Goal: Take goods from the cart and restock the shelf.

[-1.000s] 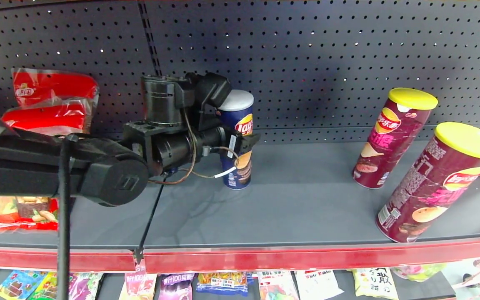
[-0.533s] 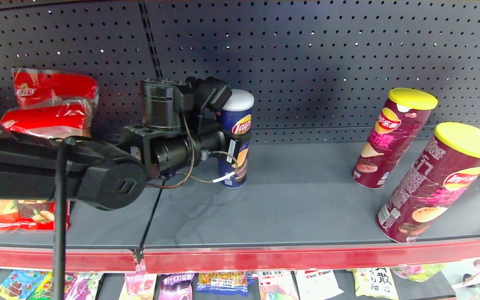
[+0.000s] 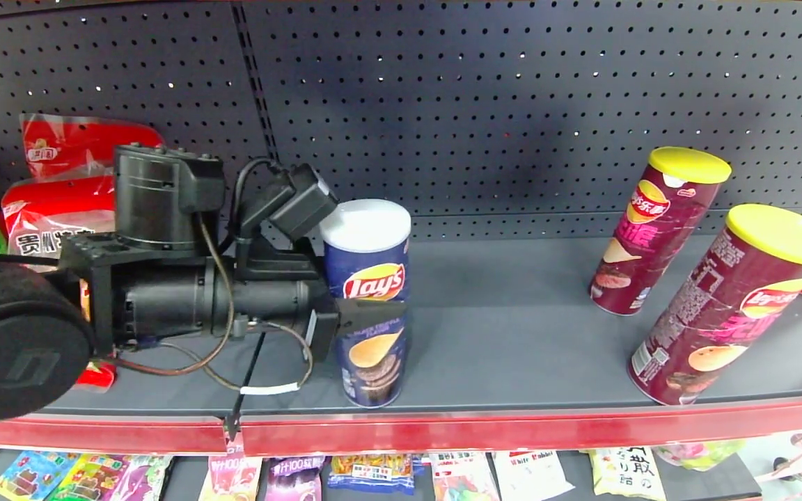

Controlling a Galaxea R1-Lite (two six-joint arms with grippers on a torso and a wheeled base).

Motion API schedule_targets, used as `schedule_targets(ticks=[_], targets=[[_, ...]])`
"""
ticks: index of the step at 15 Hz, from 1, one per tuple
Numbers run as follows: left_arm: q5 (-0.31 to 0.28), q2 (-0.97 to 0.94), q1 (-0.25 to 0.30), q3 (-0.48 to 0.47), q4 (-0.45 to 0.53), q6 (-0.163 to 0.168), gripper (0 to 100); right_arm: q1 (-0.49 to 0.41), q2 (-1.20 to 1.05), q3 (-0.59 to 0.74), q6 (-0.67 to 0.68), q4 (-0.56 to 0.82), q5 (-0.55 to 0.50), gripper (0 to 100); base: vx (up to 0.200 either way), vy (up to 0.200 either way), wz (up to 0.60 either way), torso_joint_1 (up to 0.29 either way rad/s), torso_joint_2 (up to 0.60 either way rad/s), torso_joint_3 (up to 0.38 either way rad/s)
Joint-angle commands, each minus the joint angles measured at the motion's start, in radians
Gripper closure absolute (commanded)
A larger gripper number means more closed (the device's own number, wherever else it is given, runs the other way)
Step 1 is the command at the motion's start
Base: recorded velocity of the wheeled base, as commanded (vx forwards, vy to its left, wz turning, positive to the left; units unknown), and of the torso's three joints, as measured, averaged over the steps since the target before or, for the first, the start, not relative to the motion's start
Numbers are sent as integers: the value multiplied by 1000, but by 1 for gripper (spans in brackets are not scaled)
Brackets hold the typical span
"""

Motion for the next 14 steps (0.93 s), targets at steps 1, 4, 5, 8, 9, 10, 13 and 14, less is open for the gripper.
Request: schedule_targets(ticks=[1,4,5,8,9,10,13,14], targets=[[-48,-61,39,58,-2,59,100,0,4,-1,0,0,0,100,0,0,0,0,0,0],[-78,-55,48,61,-3,80,100,0,12,-7,-2,0,0,100,0,0,0,0,0,0],[-85,-52,48,61,-3,80,100,0,12,-7,0,0,0,100,0,0,0,0,0,0],[-129,-34,48,60,-6,80,100,0,12,-9,0,0,0,100,0,0,0,0,0,0],[-147,-26,48,58,-16,82,100,0,15,-10,-2,0,0,100,0,0,0,0,0,0],[-160,-18,48,57,-26,85,100,0,18,-13,-2,0,0,100,0,0,0,0,0,0],[-170,-3,48,55,-48,94,100,0,27,-24,-2,0,0,100,0,0,0,0,0,0],[-183,-3,48,58,-46,94,100,0,33,-27,-2,0,0,100,0,0,0,0,0,0]])
